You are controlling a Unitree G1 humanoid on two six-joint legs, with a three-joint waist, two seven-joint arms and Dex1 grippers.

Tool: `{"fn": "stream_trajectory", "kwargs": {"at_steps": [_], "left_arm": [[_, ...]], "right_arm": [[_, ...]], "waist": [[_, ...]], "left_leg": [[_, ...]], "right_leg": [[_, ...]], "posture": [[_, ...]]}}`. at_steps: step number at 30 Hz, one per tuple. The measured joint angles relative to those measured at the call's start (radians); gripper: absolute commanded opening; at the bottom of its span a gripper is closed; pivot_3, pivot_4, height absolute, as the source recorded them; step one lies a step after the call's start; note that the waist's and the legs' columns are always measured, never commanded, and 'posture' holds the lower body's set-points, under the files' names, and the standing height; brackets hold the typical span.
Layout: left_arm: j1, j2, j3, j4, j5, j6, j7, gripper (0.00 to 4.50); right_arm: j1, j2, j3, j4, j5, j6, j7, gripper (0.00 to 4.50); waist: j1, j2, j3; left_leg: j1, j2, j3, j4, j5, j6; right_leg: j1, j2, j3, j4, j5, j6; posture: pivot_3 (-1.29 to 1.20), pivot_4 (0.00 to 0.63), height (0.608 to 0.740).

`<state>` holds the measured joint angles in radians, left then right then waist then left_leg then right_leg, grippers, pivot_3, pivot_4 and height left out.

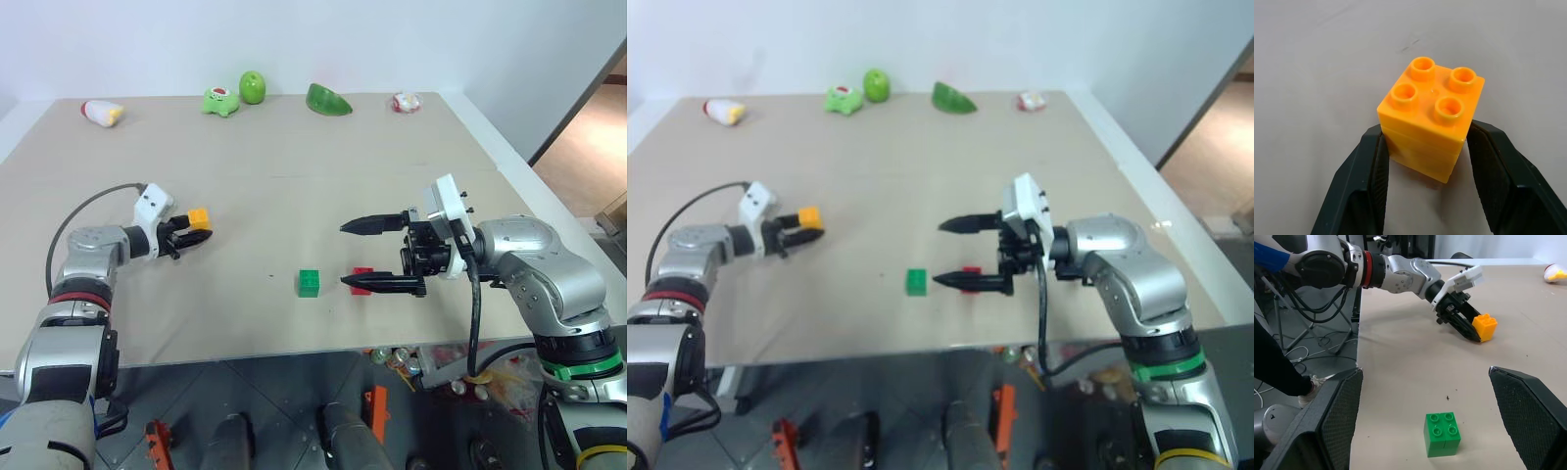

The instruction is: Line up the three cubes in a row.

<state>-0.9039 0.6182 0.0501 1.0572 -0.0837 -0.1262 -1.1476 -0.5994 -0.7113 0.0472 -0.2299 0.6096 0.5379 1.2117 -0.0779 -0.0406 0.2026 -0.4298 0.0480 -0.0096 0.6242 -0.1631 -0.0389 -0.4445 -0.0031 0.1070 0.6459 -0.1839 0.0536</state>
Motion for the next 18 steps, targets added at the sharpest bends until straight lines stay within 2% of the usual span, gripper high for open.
{"fn": "stream_trajectory", "kwargs": {"at_steps": [3, 6, 11, 14, 18], "left_arm": [[0.068, -0.004, -0.016, -0.149, -0.027, 0.015, -0.089, 1.82], [0.187, 0.003, -0.035, -0.383, -0.078, 0.098, -0.179, 1.82], [0.353, 0.035, -0.055, -0.671, -0.126, 0.212, -0.222, 1.82], [0.425, 0.033, -0.075, -0.762, -0.141, 0.245, -0.214, 1.82], [0.444, 0.018, -0.084, -0.807, -0.155, 0.276, -0.184, 1.82]], "right_arm": [[0.0, -0.002, -0.001, 0.001, -0.004, 0.0, -0.001, 4.29], [0.0, -0.013, -0.009, 0.006, -0.004, 0.0, -0.001, 4.29], [0.024, -0.058, -0.034, 0.012, -0.005, 0.001, 0.002, 4.29], [0.04, -0.071, -0.051, 0.018, -0.005, 0.001, 0.001, 4.29], [0.04, -0.072, -0.052, 0.017, -0.004, 0.003, -0.004, 4.29]], "waist": [[-0.001, 0.0, 0.0], [-0.002, 0.0, 0.0], [0.0, 0.0, 0.0], [0.001, 0.0, 0.0], [0.001, 0.0, 0.0]], "left_leg": [[0.0, 0.0, 0.0, 0.0, 0.0, 0.0], [0.0, 0.0, 0.0, -0.001, 0.0, 0.0], [0.001, 0.0, 0.0, 0.0, 0.0, 0.0], [0.001, 0.0, 0.0, 0.002, 0.0, 0.0], [0.001, 0.0, 0.0, 0.005, 0.0, 0.001]], "right_leg": [[0.0, 0.0, 0.0, 0.0, 0.0, 0.0], [0.0, 0.0, 0.0, 0.001, 0.0, 0.0], [0.001, 0.0, 0.0, 0.001, -0.001, -0.001], [0.001, 0.0, 0.0, 0.001, -0.001, -0.001], [0.001, 0.0, 0.0, 0.001, 0.0, -0.001]], "posture": [[0.0, 0.15, 0.733], [0.0, 0.15, 0.733], [0.0, 0.15, 0.733], [0.0, 0.15, 0.733], [0.0, 0.15, 0.733]]}}
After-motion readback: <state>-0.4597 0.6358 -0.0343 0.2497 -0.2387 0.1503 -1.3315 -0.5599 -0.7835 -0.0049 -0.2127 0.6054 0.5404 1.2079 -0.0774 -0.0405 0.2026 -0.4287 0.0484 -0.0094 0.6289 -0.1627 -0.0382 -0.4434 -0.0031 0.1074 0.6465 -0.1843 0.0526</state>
